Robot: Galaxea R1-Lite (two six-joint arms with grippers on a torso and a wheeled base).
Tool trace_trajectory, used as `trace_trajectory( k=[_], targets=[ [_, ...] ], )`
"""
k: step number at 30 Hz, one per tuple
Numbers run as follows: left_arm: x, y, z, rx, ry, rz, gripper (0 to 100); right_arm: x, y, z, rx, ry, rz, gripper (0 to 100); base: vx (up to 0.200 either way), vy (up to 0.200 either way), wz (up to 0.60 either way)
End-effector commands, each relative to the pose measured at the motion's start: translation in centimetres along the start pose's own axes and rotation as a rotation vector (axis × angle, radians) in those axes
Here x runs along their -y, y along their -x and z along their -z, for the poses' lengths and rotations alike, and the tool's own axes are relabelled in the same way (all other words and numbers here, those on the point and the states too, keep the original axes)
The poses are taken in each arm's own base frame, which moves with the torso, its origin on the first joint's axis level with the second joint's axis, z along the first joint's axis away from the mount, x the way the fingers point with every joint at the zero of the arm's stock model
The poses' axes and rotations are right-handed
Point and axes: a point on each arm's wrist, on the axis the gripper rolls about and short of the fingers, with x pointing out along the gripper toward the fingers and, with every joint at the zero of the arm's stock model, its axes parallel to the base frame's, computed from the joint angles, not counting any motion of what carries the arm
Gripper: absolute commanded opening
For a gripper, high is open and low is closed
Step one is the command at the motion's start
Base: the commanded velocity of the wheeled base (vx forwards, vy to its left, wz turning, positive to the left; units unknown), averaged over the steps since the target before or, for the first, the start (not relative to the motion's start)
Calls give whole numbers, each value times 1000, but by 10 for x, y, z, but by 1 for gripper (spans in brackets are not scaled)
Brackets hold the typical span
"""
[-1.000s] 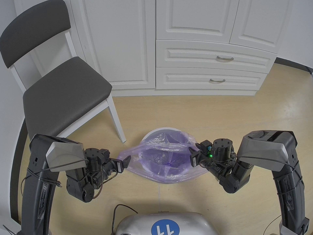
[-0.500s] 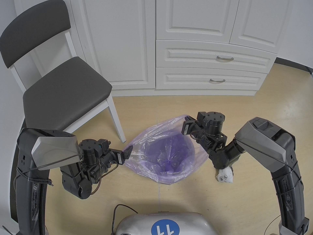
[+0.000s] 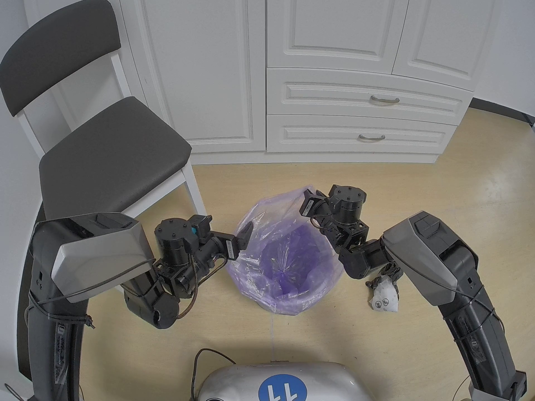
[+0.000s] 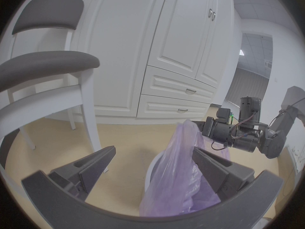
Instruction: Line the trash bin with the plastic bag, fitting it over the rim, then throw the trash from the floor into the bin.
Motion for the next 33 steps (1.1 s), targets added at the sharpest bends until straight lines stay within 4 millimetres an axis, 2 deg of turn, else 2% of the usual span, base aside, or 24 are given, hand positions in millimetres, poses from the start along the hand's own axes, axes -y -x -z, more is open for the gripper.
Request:
trace_trajectory(
  k=[1, 5, 6, 11, 15, 18, 22, 27, 33],
  targets=[
    [15, -13, -11, 27, -25, 20, 100, 1, -1, 5, -2, -15, 2, 100, 0, 0, 0],
    [12, -8, -23, 43, -74, -39, 100, -5, 12, -26, -13, -12, -1, 100, 0, 0, 0],
    [12, -8, -24, 41, -77, -41, 100, -5, 13, -27, -15, -12, 1, 100, 0, 0, 0],
    [13, 24, -62, 31, -104, -35, 100, -13, 42, -70, -54, -7, -59, 100, 0, 0, 0],
    [18, 39, -94, -21, -212, -24, 100, -13, 58, -93, -73, 27, -49, 100, 0, 0, 0],
    [25, 41, -111, -81, -234, 12, 100, -13, 67, -105, -117, 74, -27, 100, 0, 0, 0],
    [29, 36, -106, -182, -227, 15, 100, -14, 74, -108, -144, 105, -21, 100, 0, 0, 0],
    [33, 31, -102, -188, -169, -22, 100, -11, 84, -108, -211, 187, 6, 100, 0, 0, 0],
    [42, 30, -93, -208, 2, -37, 100, -3, 93, -104, -336, 236, 51, 100, 0, 0, 0]
  ],
)
